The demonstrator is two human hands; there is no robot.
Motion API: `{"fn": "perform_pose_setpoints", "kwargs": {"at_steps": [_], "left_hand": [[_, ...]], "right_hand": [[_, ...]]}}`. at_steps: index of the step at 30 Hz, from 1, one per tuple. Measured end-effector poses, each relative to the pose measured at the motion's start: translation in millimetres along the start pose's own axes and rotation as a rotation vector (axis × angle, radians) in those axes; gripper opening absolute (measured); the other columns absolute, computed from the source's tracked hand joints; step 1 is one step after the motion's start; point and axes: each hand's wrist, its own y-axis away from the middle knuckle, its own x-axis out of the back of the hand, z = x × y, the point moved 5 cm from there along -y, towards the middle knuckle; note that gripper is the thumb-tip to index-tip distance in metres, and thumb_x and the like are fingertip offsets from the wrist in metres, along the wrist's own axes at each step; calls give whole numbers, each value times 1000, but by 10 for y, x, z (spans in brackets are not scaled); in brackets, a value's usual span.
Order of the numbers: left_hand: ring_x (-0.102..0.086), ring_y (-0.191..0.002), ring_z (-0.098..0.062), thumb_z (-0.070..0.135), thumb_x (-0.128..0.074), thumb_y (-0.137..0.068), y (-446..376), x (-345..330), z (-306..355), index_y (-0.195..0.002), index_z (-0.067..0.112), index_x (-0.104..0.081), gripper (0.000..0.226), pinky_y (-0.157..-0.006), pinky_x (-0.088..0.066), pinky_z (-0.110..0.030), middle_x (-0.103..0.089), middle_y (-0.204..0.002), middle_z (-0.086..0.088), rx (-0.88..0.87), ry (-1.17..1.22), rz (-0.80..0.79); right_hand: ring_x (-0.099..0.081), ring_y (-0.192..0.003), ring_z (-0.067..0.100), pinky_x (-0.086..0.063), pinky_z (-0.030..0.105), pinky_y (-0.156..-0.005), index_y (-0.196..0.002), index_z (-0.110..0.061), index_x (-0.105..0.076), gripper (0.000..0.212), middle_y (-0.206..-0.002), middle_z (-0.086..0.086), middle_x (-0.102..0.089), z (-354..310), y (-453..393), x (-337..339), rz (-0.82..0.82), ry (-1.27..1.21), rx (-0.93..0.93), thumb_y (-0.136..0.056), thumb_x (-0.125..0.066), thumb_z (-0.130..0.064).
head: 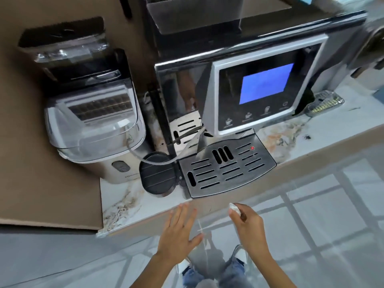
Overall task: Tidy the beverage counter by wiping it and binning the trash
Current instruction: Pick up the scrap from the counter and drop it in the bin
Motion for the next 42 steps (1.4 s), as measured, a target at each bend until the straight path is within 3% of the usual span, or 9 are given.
{"fn": "perform_pose_setpoints", "kwargs": {"at_steps": [5,9,19,22,25,29,33,37,42], "left_hand": [[-22,-148,-35,66,-36,-93,-181,-37,296,-152,20,-34,75,-115,3,-41,-27,-161,-13,9,-6,7],[-10,-152,-29,70,-20,-92,-427,-26,524,-157,26,-12,80,-119,15,-39,-15,-166,-9,33,-19,-8],[9,-152,-24,74,-4,-87,-1160,-56,1324,-157,30,4,83,-120,5,-43,15,-162,1,18,-39,-7],[4,-152,-28,69,-16,-91,-1411,53,1695,-157,26,-9,80,-121,-1,-42,3,-165,-5,-19,-44,33],[-5,-151,-30,66,-22,-92,-1617,126,1963,-156,21,-19,78,-121,-7,-45,-5,-164,-10,-65,-67,37],[15,-150,-26,66,-23,-95,-1972,134,2356,-158,24,-5,77,-121,9,-40,15,-162,-7,-140,-82,30],[8,-151,-28,63,-30,-96,-2353,202,2779,-157,23,-13,75,-114,19,-32,7,-162,-7,-226,-68,60],[27,-144,-11,63,-28,-96,-2816,257,3198,-157,24,-12,74,-114,20,-33,9,-163,-6,-294,-64,93],[-6,-151,-32,63,-29,-96,-3400,321,3793,-155,21,-25,73,-115,10,-37,-7,-164,-9,-346,-117,41]], "right_hand": [[-66,-75,6,-50,15,-64,-99,-31,-70,11,-83,-12,-71,97,-135,270,9,-37,-16,-90,-65,-28],[-66,-83,7,-50,20,-72,-108,-21,-71,19,-94,-8,-72,163,-262,497,6,-52,-4,-90,-67,-22],[-47,-53,5,-38,12,-50,-91,-28,-68,6,-59,-11,-55,350,-814,1496,76,-101,27,-91,-64,-32],[-42,-46,4,-33,12,-45,-73,-35,-59,20,-50,-10,-47,403,-1002,1876,116,-124,72,-91,-64,-29],[-48,-49,1,-36,12,-47,-84,-28,-64,7,-54,-10,-50,422,-1144,2135,144,-138,60,-91,-65,-28],[-57,-61,3,-42,11,-54,-95,-26,-68,6,-68,-7,-64,517,-1348,2550,203,-174,40,-90,-65,-29],[-53,-58,1,-39,11,-52,-85,-27,-65,5,-64,-7,-58,648,-1569,2952,285,-155,9,-90,-66,-28],[-46,-51,3,-36,15,-49,-74,-27,-61,17,-56,-7,-49,769,-1875,3354,339,-128,-18,-90,-65,-29],[-42,-56,12,-38,31,-54,-84,-5,-66,25,-68,20,-58,900,-2376,3890,382,-147,-69,-91,-64,-29]]}}
